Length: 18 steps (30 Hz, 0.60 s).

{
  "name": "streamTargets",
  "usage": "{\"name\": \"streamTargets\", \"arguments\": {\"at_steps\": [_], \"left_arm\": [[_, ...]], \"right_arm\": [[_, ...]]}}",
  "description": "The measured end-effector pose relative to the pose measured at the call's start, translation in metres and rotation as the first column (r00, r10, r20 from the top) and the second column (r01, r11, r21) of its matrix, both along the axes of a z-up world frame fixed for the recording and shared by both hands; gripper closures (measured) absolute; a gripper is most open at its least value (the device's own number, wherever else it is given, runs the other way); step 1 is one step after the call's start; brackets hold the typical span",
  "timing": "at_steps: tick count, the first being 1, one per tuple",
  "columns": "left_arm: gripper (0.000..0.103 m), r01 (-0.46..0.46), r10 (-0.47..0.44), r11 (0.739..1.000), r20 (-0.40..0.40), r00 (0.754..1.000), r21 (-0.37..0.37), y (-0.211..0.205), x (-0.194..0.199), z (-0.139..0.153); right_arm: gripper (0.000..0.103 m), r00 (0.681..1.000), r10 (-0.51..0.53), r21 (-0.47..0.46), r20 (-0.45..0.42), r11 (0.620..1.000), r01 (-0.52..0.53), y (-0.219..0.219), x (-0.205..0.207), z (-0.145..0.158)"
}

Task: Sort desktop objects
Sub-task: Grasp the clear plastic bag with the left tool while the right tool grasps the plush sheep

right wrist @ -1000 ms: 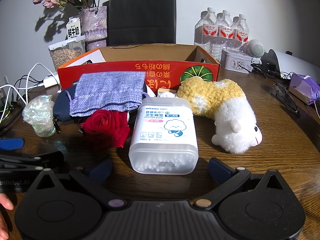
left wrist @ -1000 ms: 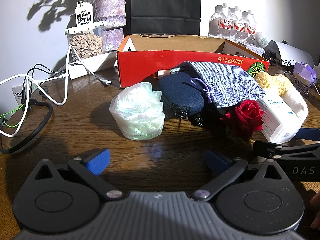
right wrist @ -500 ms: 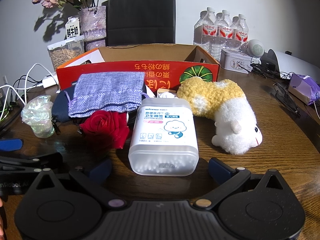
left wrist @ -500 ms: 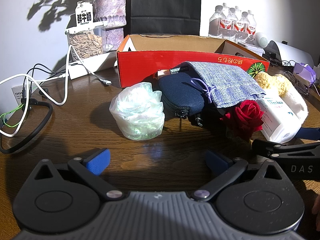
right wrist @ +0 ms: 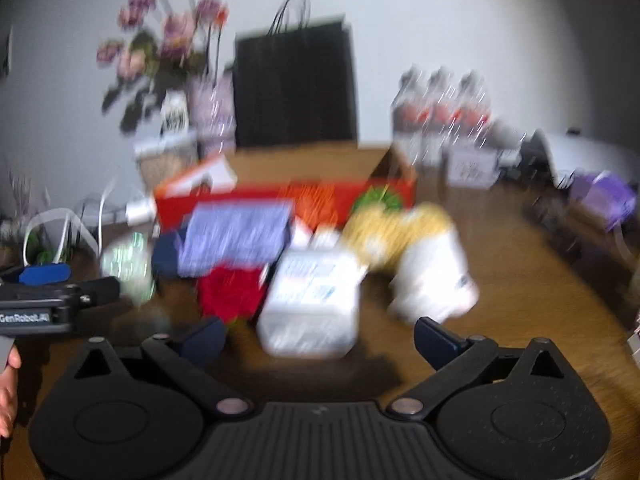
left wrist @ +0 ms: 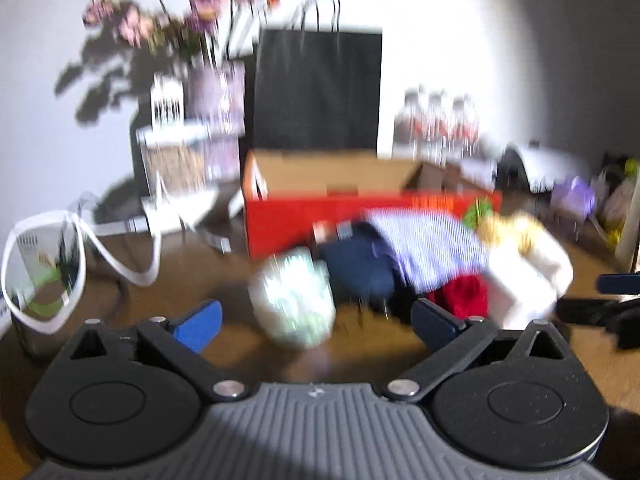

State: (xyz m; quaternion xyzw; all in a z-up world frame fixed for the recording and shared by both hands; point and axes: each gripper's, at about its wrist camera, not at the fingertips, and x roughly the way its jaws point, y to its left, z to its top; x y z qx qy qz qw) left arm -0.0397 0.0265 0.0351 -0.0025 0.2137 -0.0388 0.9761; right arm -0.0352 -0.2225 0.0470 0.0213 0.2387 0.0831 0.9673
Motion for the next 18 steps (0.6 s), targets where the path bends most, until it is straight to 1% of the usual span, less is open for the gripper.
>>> {"name": "streamTargets", "arguments": {"at_steps": [2,4,5,6,7,8,9,10,11,12,13,14,15,18], "left_arm": [[0.000,-0.003,0.003,1.000,-0.007,1.000,-0.003,0.005,0.015,0.002],[0.000,-0.008,0.007,1.000,-0.041,0.999,-0.015,0.008,0.034,-0.001],[0.000,-0.018,0.017,1.000,-0.056,0.998,-0.024,0.010,0.042,-0.003],[0.000,-0.017,0.015,0.999,-0.068,0.998,-0.032,0.010,0.051,-0.005],[0.004,-0.020,0.017,0.999,-0.075,0.997,-0.035,0.011,0.054,-0.006],[0.012,-0.032,0.029,0.999,-0.089,0.996,-0.040,0.012,0.059,-0.008],[0.017,-0.044,0.039,0.998,-0.110,0.993,-0.042,0.014,0.061,-0.010],[0.029,-0.065,0.056,0.996,-0.139,0.989,-0.057,0.016,0.064,-0.012],[0.044,-0.070,0.058,0.994,-0.157,0.986,-0.078,0.020,0.064,-0.015],[0.053,-0.072,0.055,0.993,-0.171,0.984,-0.097,0.023,0.063,-0.017],[0.059,-0.082,0.059,0.990,-0.189,0.980,-0.117,0.026,0.062,-0.018],[0.060,-0.087,0.061,0.988,-0.190,0.980,-0.131,0.028,0.060,-0.018],[0.062,-0.089,0.063,0.987,-0.186,0.981,-0.134,0.029,0.057,-0.017],[0.065,-0.083,0.060,0.987,-0.170,0.984,-0.136,0.028,0.043,-0.010]], "right_arm": [[0.005,0.998,-0.051,-0.020,0.045,0.998,0.052,-0.012,0.012,0.008],[0.011,0.996,-0.092,-0.044,0.020,0.995,0.093,-0.021,0.035,0.007],[0.018,0.994,-0.105,-0.043,-0.003,0.994,0.105,-0.026,0.048,0.004],[0.021,0.993,-0.110,-0.041,-0.034,0.993,0.109,-0.029,0.059,0.001],[0.022,0.992,-0.108,-0.040,-0.059,0.994,0.106,-0.031,0.070,-0.003],[0.023,0.991,-0.107,-0.035,-0.077,0.994,0.105,-0.033,0.078,-0.007],[0.023,0.989,-0.106,-0.032,-0.099,0.994,0.103,-0.034,0.086,-0.012],[0.023,0.988,-0.099,-0.031,-0.119,0.995,0.096,-0.034,0.093,-0.017],[0.024,0.985,-0.100,-0.027,-0.138,0.995,0.097,-0.033,0.097,-0.021],[0.028,0.982,-0.106,-0.022,-0.157,0.994,0.103,-0.033,0.101,-0.025],[0.033,0.979,-0.107,-0.020,-0.171,0.994,0.105,-0.032,0.103,-0.030],[0.050,0.977,-0.107,-0.012,-0.185,0.994,0.106,-0.032,0.105,-0.033],[0.053,0.974,-0.111,-0.004,-0.198,0.994,0.112,-0.033,0.106,-0.036],[0.057,0.974,-0.125,0.001,-0.188,0.992,0.128,-0.034,0.099,-0.035]]}}
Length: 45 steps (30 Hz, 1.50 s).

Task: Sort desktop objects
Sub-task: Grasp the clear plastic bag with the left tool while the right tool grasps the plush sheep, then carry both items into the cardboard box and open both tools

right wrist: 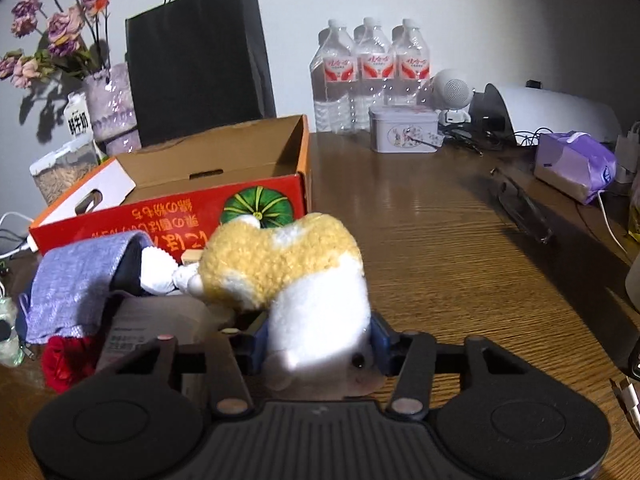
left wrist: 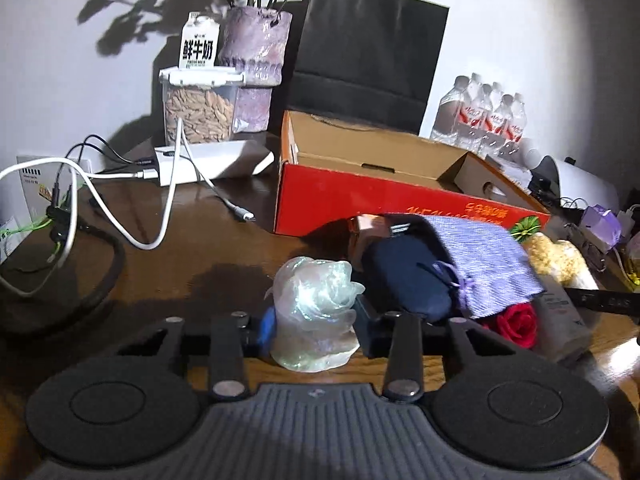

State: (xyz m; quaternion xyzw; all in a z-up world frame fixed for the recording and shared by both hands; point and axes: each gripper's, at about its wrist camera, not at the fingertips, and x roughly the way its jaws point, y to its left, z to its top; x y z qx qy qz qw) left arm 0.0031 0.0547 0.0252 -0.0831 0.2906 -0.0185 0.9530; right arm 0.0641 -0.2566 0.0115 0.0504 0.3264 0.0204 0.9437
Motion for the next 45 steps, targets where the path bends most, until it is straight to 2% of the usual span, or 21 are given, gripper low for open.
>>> {"name": "streamTargets", "arguments": {"at_steps": [7,14,17,20,23,26,29,32,35,38,39,41,45], "left_arm": [[0.070,0.052,-0.051,0.999,0.062,0.997,-0.011,-0.013,-0.046,0.025],[0.071,0.084,-0.079,0.996,0.121,0.990,-0.043,-0.021,-0.079,0.051],[0.071,0.116,-0.108,0.992,0.144,0.984,-0.047,-0.026,-0.084,0.059],[0.071,0.121,-0.115,0.992,0.174,0.978,-0.024,-0.030,-0.073,0.070],[0.070,0.158,-0.153,0.987,0.207,0.966,-0.012,-0.030,-0.046,0.088],[0.070,0.156,-0.154,0.988,0.189,0.970,0.009,-0.032,0.000,0.104],[0.070,0.132,-0.140,0.990,0.169,0.976,0.053,-0.032,0.062,0.121],[0.070,0.106,-0.113,0.992,0.097,0.989,0.071,-0.029,0.138,0.127],[0.070,0.094,-0.097,0.992,0.026,0.995,0.090,-0.028,0.199,0.118],[0.070,0.085,-0.081,0.996,-0.103,0.991,0.038,-0.024,0.263,0.096],[0.070,0.066,-0.059,0.997,-0.128,0.990,0.051,-0.022,0.280,0.088],[0.070,0.051,-0.031,0.992,-0.175,0.984,0.111,-0.025,0.304,0.070],[0.070,0.024,0.012,0.989,-0.235,0.972,0.147,-0.022,0.326,0.044]], "right_arm": [[0.058,0.991,-0.061,-0.043,0.118,0.997,0.067,-0.001,-0.060,0.024],[0.058,0.978,-0.006,0.016,0.210,1.000,0.003,-0.003,-0.118,0.061],[0.058,0.972,0.032,0.035,0.233,0.999,-0.042,0.001,-0.129,0.072],[0.058,0.965,0.051,0.022,0.256,0.998,-0.059,0.009,-0.118,0.086],[0.058,0.957,0.062,0.021,0.282,0.997,-0.070,0.017,-0.085,0.108],[0.058,0.956,0.076,0.022,0.284,0.996,-0.086,0.024,-0.033,0.131],[0.058,0.970,0.094,0.016,0.226,0.995,-0.100,0.029,0.035,0.140],[0.058,0.988,0.085,-0.007,0.130,0.996,-0.084,0.037,0.109,0.130],[0.058,0.995,0.098,-0.027,0.010,0.995,-0.098,0.049,0.179,0.113],[0.057,0.990,0.118,-0.062,-0.074,0.991,-0.123,0.064,0.232,0.093],[0.057,0.987,0.123,-0.074,-0.104,0.989,-0.131,0.069,0.247,0.085],[0.057,0.981,0.116,-0.114,-0.155,0.984,-0.135,0.079,0.270,0.069],[0.058,0.963,0.082,-0.156,-0.256,0.980,-0.125,0.084,0.295,0.038]]}}
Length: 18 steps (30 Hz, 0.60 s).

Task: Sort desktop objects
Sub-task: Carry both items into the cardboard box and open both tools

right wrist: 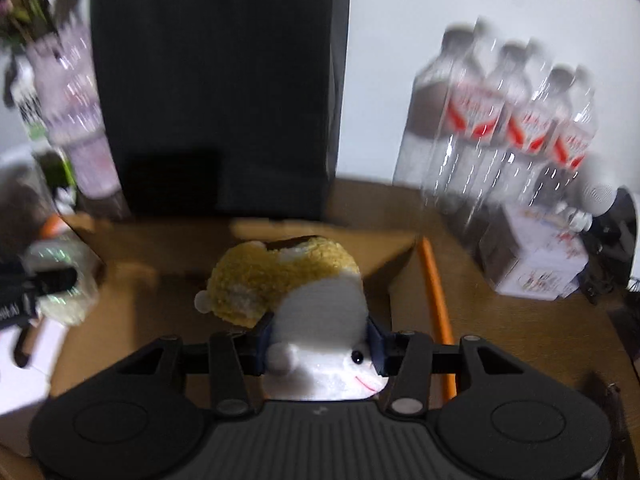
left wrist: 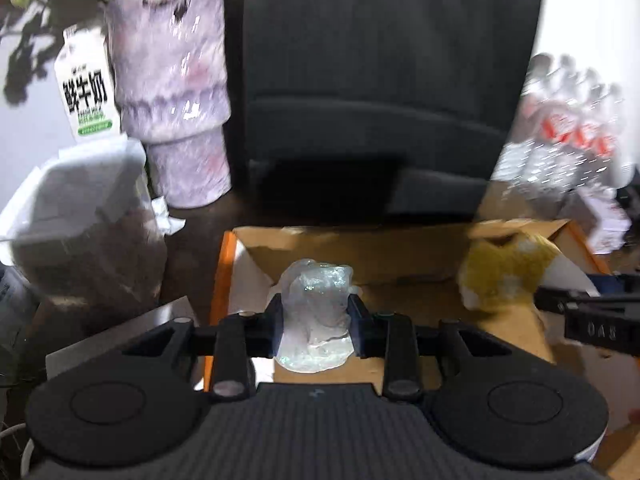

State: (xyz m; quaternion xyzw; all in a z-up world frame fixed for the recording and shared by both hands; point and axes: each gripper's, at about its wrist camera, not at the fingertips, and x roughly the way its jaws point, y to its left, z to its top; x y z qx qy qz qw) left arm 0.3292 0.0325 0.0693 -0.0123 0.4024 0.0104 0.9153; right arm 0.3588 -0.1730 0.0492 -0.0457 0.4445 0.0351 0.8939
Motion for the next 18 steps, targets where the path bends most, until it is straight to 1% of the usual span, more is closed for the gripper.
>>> {"name": "streamTargets", "arguments": {"at_steps": [1,2,4,6,7,8,10,11,12,13,14,15,16,18], "left_arm": [[0.069,-0.008,0.008,1.000,-0.015,1.000,0.009,0.002,0.003,-0.004],[0.064,-0.007,0.007,1.000,-0.030,1.000,0.017,0.003,0.008,-0.008],[0.051,-0.010,0.012,0.999,-0.050,0.999,0.031,0.001,0.015,-0.014],[0.046,0.012,-0.011,1.000,-0.040,0.999,0.019,0.001,0.014,-0.018],[0.040,0.025,-0.024,0.999,-0.034,0.999,0.023,0.000,0.013,-0.019],[0.032,0.041,-0.040,0.999,-0.034,0.999,0.028,-0.004,0.011,-0.020],[0.025,0.088,-0.086,0.994,-0.035,0.996,0.063,-0.012,0.007,-0.023],[0.024,0.108,-0.105,0.990,-0.044,0.994,0.094,-0.016,0.007,-0.025],[0.023,0.115,-0.110,0.985,-0.048,0.993,0.125,-0.020,0.006,-0.025],[0.020,0.110,-0.105,0.983,-0.044,0.994,0.149,-0.022,0.005,-0.024],[0.014,0.105,-0.102,0.982,-0.030,0.994,0.158,-0.024,0.003,-0.021],[0.011,0.097,-0.097,0.983,-0.007,0.995,0.155,-0.024,-0.001,-0.015],[0.005,0.087,-0.091,0.985,0.019,0.996,0.146,-0.023,-0.005,-0.008],[0.003,0.071,-0.078,0.990,0.057,0.995,0.124,-0.020,-0.014,0.010]], "right_arm": [[0.058,1.000,-0.017,-0.002,-0.014,1.000,0.017,-0.002,0.002,-0.005],[0.058,0.999,-0.032,-0.004,-0.028,0.999,0.032,-0.003,0.004,-0.009],[0.057,0.998,-0.046,-0.031,-0.033,0.999,0.045,-0.002,0.004,-0.011],[0.056,0.998,-0.046,-0.050,-0.034,0.998,0.045,-0.001,0.004,-0.013],[0.054,0.998,-0.042,-0.068,-0.037,0.997,0.039,0.001,0.004,-0.014],[0.051,0.999,-0.035,-0.088,-0.037,0.996,0.031,0.004,0.003,-0.016],[0.044,0.999,-0.024,-0.124,-0.039,0.992,0.019,0.009,-0.001,-0.018],[0.037,0.999,-0.022,-0.133,-0.035,0.991,0.017,0.009,-0.003,-0.018],[0.033,0.999,-0.028,-0.132,-0.025,0.991,0.025,0.008,-0.005,-0.017],[0.033,0.999,-0.034,-0.117,-0.011,0.993,0.033,0.005,-0.007,-0.014],[0.033,0.999,-0.033,-0.089,0.006,0.995,0.033,0.002,-0.009,-0.009],[0.033,0.999,-0.037,-0.070,0.016,0.997,0.038,-0.002,-0.011,-0.004],[0.033,0.998,-0.050,-0.069,0.028,0.996,0.051,-0.005,-0.013,0.003],[0.032,0.995,-0.063,-0.056,0.074,0.996,0.067,-0.010,-0.020,0.019]]}}
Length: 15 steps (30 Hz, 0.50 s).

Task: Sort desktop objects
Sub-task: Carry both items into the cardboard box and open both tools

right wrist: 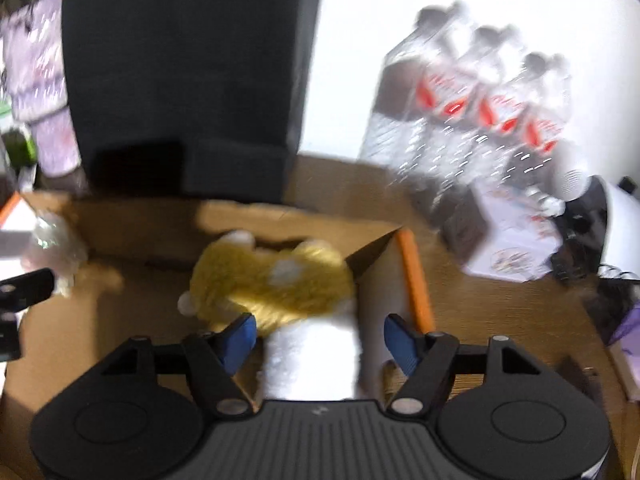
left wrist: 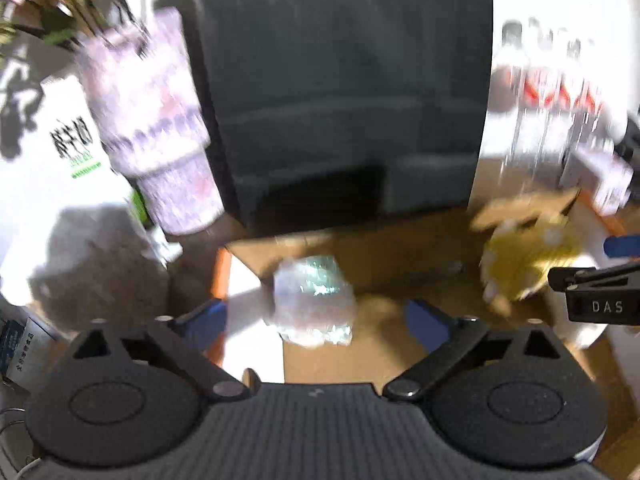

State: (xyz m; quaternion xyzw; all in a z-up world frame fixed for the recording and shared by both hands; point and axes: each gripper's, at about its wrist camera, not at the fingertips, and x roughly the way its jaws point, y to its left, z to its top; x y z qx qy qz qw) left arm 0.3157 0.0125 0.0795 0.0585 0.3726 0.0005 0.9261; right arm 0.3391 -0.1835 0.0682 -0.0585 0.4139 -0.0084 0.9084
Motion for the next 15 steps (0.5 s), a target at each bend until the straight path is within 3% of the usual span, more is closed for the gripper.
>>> {"name": "streamTargets", "arguments": {"at_steps": [8,15], "left_arm": [[0.000,-0.023,0.028,0.997,0.073,0.997,-0.076,0.003,-0.053,0.063],[0.000,0.006,0.018,0.990,0.168,0.986,-0.140,0.000,-0.163,0.060]], "right_arm": [[0.024,0.996,0.024,0.112,0.090,0.993,-0.034,-0.009,-0.069,0.056],[0.013,0.979,0.060,0.262,0.196,0.959,-0.111,-0.004,-0.181,0.047]]}}
